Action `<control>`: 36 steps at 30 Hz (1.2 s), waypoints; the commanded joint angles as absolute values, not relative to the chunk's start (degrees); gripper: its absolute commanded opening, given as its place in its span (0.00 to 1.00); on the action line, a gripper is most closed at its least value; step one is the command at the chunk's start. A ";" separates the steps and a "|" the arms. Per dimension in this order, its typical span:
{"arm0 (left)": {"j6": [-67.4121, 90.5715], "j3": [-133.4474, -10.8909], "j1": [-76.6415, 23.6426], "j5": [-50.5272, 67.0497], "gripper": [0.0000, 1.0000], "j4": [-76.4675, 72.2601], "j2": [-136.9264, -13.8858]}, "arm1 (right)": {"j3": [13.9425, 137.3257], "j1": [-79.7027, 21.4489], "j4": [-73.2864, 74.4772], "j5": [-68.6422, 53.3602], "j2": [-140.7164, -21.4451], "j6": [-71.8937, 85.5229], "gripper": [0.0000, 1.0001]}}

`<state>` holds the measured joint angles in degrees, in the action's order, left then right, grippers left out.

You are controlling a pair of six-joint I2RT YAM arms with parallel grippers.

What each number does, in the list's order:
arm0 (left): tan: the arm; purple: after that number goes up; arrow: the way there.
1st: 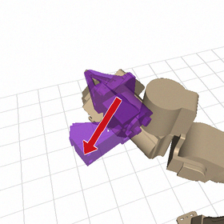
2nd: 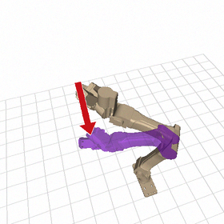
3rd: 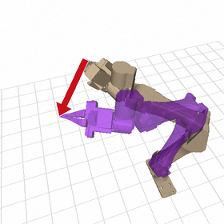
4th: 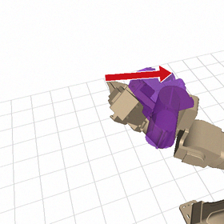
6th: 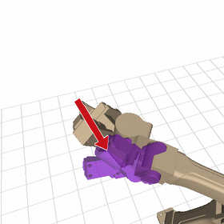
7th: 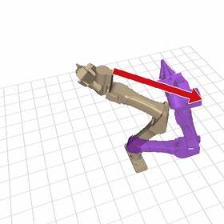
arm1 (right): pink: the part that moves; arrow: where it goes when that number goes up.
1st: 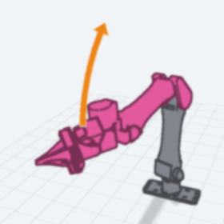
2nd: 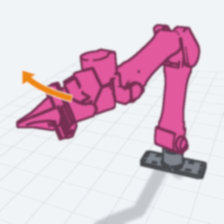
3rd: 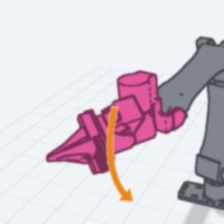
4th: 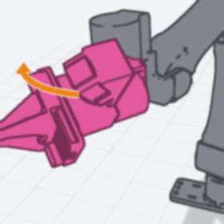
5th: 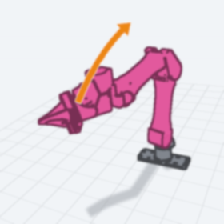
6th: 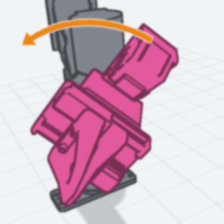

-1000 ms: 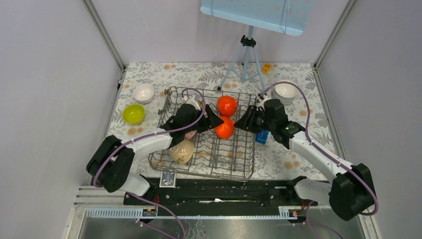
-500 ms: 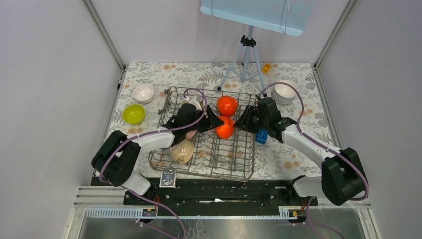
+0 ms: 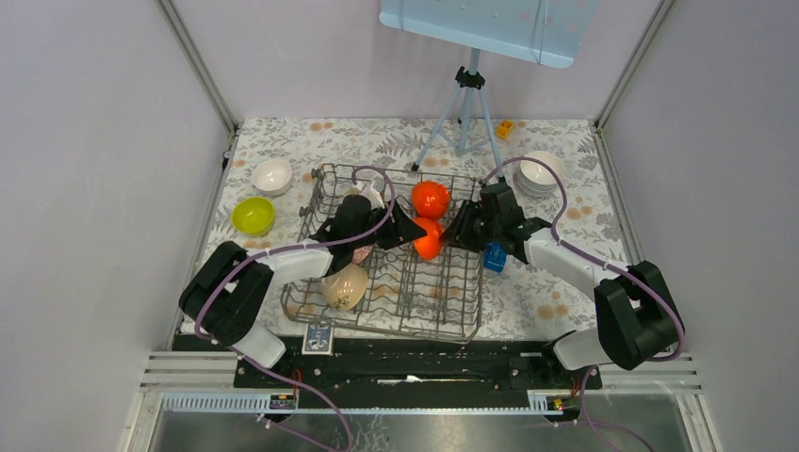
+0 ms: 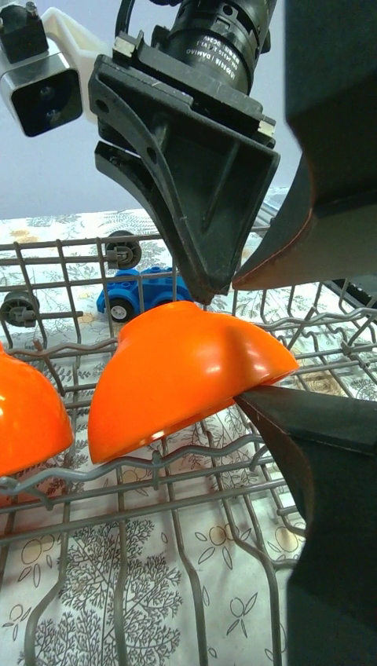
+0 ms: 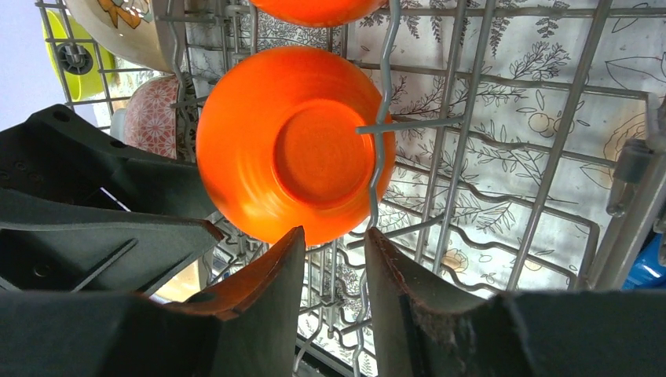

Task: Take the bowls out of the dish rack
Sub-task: Pick up the bowl from the dish rack.

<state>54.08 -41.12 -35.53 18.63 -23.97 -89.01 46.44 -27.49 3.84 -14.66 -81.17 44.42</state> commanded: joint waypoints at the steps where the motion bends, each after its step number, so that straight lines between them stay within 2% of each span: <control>1: 54.65 -41.40 -35.42 21.71 0.49 -29.53 -89.40 | 48.18 -27.95 2.00 -15.52 -81.98 44.80 0.41; 27: 58.01 -40.84 -35.41 26.71 0.16 -39.89 -92.37 | 44.05 -27.93 0.53 -15.62 -79.70 44.45 0.40; 32: 57.83 -41.12 -35.42 27.54 0.17 -39.90 -92.93 | 44.03 -27.90 0.55 -15.37 -79.45 44.24 0.40; 36: 57.91 -41.52 -35.42 28.77 0.33 -39.90 -93.96 | 43.99 -27.90 0.53 -15.35 -79.45 44.11 0.40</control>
